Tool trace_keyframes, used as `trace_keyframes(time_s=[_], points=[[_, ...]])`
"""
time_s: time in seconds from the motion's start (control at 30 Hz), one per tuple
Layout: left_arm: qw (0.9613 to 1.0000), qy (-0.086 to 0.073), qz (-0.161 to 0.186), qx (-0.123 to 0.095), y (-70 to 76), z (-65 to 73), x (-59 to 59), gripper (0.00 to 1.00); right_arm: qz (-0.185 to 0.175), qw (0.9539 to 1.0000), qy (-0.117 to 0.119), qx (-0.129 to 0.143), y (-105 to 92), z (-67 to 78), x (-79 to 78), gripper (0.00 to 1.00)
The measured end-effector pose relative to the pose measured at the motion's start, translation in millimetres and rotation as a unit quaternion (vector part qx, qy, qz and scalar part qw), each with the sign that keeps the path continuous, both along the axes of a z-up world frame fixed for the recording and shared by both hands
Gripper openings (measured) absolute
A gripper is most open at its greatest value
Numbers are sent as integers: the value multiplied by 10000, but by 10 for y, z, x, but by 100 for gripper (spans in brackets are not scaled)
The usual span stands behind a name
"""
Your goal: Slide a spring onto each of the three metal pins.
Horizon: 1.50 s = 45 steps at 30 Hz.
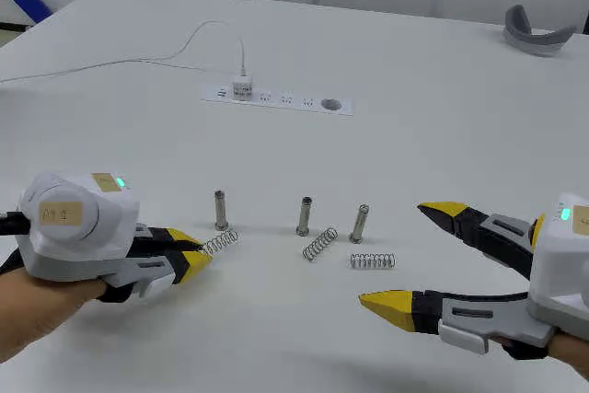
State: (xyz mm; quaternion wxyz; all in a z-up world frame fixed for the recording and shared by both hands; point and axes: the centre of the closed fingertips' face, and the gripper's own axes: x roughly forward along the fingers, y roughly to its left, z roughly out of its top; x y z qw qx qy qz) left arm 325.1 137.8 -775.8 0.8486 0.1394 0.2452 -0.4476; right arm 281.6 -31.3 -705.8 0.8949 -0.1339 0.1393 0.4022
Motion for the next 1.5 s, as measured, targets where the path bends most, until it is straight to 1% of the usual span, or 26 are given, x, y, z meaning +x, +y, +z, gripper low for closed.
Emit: trace_keyframes(time_s=[0.17,0.23,0.37,0.53,0.63,0.73,0.77,0.87,1.0,1.03,1.1,1.13,1.23,1.3,1.5], points=[[9997,-52,-245,-77,-113,105,-119,9,150,9998,75,-44,57,-12,-20,73],[9992,-96,-351,-134,-171,176,-171,9,206,9997,101,-40,79,-12,-23,72],[9977,-176,-612,-233,-292,309,-283,9,324,9994,152,3,131,-13,-28,69],[9955,-267,-865,-275,-403,421,-380,9,480,9987,181,49,216,-6,-45,64],[9938,-321,-1031,-254,-454,456,-435,9,639,9977,199,68,282,9,-82,60],[9916,-344,-1212,-291,-515,498,-509,9,805,9965,215,102,340,24,-119,56],[9907,-369,-1284,-275,-537,509,-537,9,906,9955,268,116,373,22,-148,54],[9885,-411,-1437,-244,-581,524,-596,9,1039,9939,316,165,426,23,-182,49],[9858,-409,-1604,-285,-630,547,-669,9,1146,9926,365,174,474,14,-212,44],[9845,-407,-1679,-316,-651,561,-701,9,1191,9920,361,190,490,19,-222,43],[9828,-429,-1767,-311,-673,570,-739,9,1249,9913,361,197,506,23,-234,41],[9815,-422,-1841,-326,-691,579,-773,9,1298,9906,372,193,521,24,-246,39],[9795,-433,-1937,-342,-724,603,-821,9,1450,9881,444,264,569,35,-293,36],[9783,-446,-1992,-366,-748,626,-848,9,1587,9855,516,308,604,34,-336,33],[9747,-426,-2156,-418,-798,653,-923,9,1782,9815,633,311,676,16,-418,28]])
